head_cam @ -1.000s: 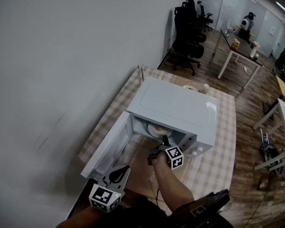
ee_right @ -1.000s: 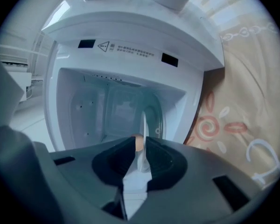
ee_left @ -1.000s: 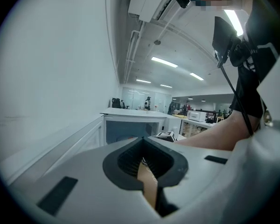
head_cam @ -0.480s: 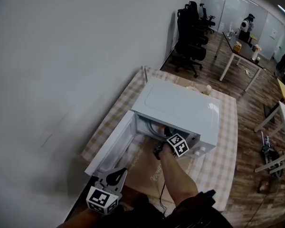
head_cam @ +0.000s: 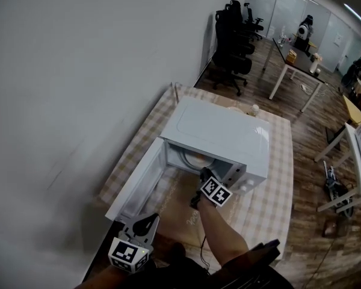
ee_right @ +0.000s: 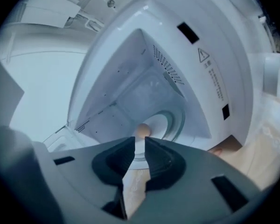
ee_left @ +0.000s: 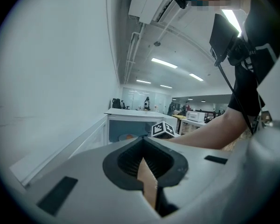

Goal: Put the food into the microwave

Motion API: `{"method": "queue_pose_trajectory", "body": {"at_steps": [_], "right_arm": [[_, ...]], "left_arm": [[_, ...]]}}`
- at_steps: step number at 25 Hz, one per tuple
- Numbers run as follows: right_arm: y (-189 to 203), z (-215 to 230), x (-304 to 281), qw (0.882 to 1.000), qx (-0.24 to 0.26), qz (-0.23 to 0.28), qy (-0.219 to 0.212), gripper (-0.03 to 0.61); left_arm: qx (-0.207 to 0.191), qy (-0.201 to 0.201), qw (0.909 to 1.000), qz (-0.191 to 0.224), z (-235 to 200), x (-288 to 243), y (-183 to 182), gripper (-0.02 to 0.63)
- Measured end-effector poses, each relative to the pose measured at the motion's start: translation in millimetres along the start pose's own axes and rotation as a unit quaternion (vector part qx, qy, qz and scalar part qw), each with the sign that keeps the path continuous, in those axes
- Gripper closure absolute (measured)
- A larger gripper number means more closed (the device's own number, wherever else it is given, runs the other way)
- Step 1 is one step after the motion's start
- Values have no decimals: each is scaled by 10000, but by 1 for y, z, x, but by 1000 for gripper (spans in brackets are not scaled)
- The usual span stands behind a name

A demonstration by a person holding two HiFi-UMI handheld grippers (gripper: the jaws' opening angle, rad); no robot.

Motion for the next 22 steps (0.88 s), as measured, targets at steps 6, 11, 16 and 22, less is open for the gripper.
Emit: {"method": "queue_pose_trajectory", "body": {"at_steps": [6,11,16,22], "right_arm": [[12,-19,50,9954,893,-106,-344,555],[13,-48,100,9823,1770,32,-620,569],[14,-75,166,9763,2049,208,-664,569],[20,-112,245,9671,2424,439,-641,569]], "left_arm": [[-89,263,9995,166,7,11,-1,606],[7,424,9983,407,8,22,-11,606],[170,606,9974,359,14,34,-13,606],[6,589,9977,321,16,69,-11,606]]}}
Point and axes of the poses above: the fingertips, and each gripper's own axes: x backward along the fingers, z to its right, y out of its underside, the point moved 8 cm from there along x, backward along the fingers, and after that the axes turned 2 degrees about -z, right-handed, at the moved point
